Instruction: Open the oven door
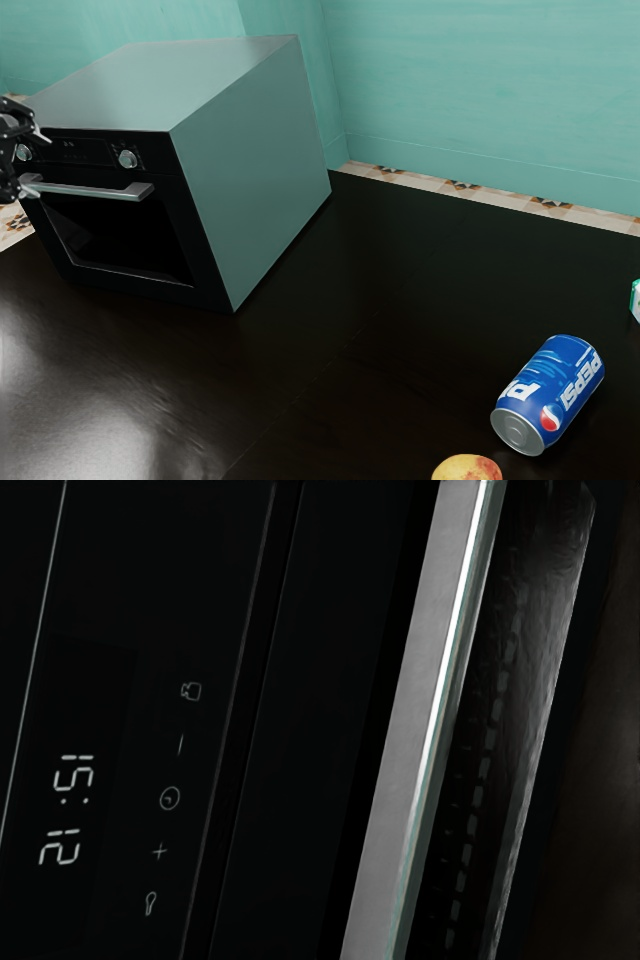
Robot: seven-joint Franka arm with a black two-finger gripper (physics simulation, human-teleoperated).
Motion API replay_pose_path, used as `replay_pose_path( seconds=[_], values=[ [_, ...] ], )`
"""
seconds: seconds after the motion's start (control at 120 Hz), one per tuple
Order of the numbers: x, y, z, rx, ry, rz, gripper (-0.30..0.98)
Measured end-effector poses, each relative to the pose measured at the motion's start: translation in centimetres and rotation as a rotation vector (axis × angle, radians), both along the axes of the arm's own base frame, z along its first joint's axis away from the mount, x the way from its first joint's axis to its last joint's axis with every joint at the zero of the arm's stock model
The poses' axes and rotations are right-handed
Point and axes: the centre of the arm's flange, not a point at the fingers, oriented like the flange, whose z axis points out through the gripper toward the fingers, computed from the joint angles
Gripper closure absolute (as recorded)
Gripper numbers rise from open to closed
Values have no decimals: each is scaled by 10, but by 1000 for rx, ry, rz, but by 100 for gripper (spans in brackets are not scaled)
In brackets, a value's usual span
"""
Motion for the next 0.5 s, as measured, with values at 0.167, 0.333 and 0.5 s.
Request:
replay_pose_path(
  seconds=[0.167, 0.333, 0.5],
  values=[
    [1, 2, -7, -4, 12, -5, 0],
    [0, 1, -14, -21, 17, -14, 0],
    [-2, -1, -22, -53, 24, -27, 0]
  ],
)
